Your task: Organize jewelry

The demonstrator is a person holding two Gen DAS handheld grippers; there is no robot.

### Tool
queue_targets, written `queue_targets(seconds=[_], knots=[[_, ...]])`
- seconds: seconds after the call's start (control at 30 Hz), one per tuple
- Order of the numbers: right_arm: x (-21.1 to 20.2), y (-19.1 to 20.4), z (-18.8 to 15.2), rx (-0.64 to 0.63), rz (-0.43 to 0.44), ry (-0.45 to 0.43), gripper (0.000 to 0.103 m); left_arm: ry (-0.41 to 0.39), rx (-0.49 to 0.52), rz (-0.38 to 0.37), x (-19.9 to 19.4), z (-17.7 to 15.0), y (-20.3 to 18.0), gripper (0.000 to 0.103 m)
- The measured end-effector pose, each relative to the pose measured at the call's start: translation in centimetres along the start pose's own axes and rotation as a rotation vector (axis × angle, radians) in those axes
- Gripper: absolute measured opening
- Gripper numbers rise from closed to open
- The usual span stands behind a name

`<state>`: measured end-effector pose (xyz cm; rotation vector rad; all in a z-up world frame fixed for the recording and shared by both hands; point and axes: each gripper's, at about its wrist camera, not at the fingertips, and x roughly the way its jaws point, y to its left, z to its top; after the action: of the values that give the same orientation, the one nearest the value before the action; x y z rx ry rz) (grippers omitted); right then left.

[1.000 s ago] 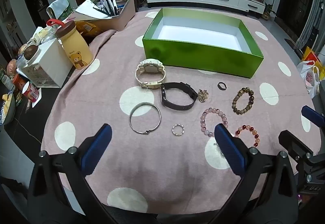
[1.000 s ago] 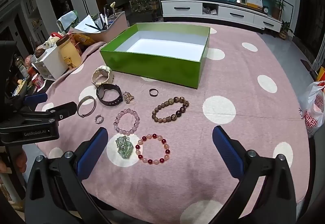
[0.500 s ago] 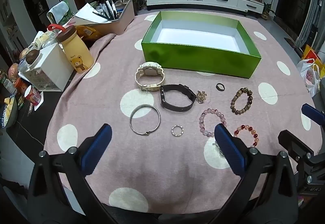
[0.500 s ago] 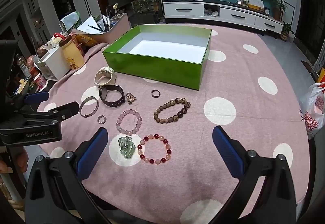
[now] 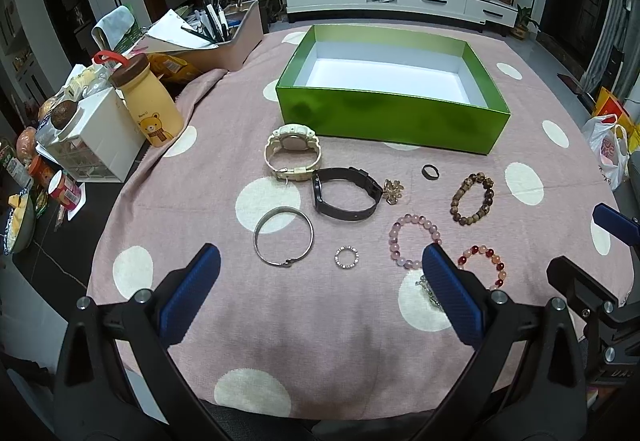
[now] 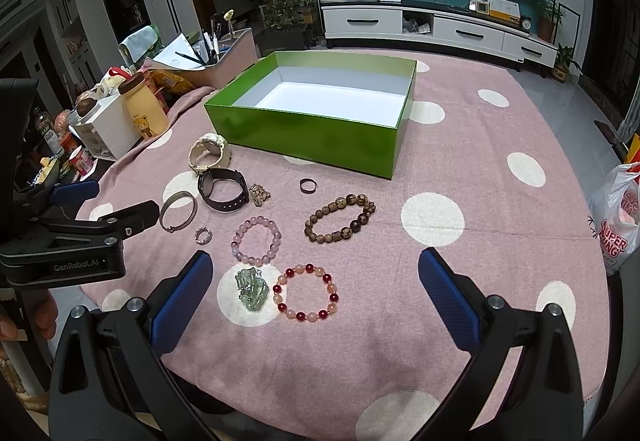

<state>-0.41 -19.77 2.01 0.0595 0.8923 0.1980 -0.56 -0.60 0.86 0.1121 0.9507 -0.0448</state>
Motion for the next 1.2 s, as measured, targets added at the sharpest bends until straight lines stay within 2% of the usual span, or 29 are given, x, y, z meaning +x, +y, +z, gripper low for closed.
queue_targets(seconds=[1.2], knots=[[-0.29, 0.10, -0.17, 0.002, 0.004, -0.003, 0.102, -0.003, 0.004, -0.006, -0.25, -0.54, -0.57, 0.101]])
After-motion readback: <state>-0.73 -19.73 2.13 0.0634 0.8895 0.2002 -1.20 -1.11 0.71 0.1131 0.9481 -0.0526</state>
